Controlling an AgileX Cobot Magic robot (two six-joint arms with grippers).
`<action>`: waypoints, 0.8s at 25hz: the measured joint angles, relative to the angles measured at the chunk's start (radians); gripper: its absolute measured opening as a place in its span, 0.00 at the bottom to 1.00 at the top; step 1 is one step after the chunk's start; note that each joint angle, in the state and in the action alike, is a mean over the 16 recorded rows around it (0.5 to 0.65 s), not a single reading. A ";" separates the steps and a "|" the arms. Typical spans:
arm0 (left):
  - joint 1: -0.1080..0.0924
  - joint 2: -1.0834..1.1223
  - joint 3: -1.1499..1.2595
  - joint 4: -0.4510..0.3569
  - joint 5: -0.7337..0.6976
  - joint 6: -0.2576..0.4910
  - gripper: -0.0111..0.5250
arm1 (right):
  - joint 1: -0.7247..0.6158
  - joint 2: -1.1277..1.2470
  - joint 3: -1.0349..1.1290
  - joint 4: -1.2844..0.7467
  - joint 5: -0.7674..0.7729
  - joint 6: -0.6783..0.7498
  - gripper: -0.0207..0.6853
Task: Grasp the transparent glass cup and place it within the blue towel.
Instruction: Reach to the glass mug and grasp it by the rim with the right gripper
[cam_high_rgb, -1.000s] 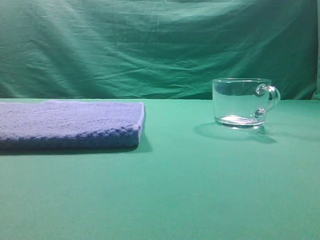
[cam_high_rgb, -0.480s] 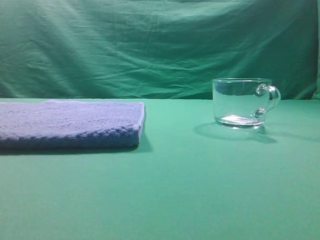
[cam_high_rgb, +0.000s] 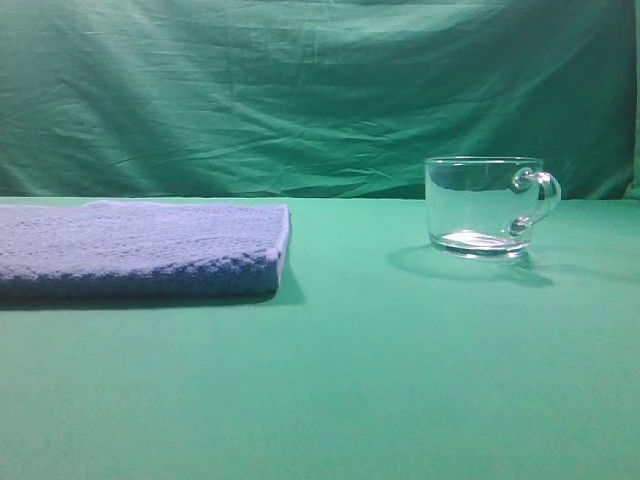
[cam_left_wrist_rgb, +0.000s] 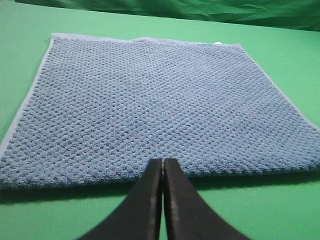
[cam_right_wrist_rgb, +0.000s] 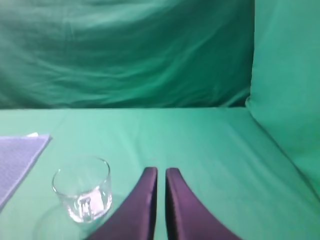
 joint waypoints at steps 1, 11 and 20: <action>0.000 0.000 0.000 0.000 0.000 0.000 0.02 | 0.014 0.048 -0.021 0.000 0.013 -0.009 0.08; 0.000 0.000 0.000 0.000 0.000 0.000 0.02 | 0.165 0.462 -0.244 0.008 0.115 -0.088 0.19; 0.000 0.000 0.000 0.000 0.000 0.000 0.02 | 0.208 0.758 -0.430 0.036 0.198 -0.097 0.68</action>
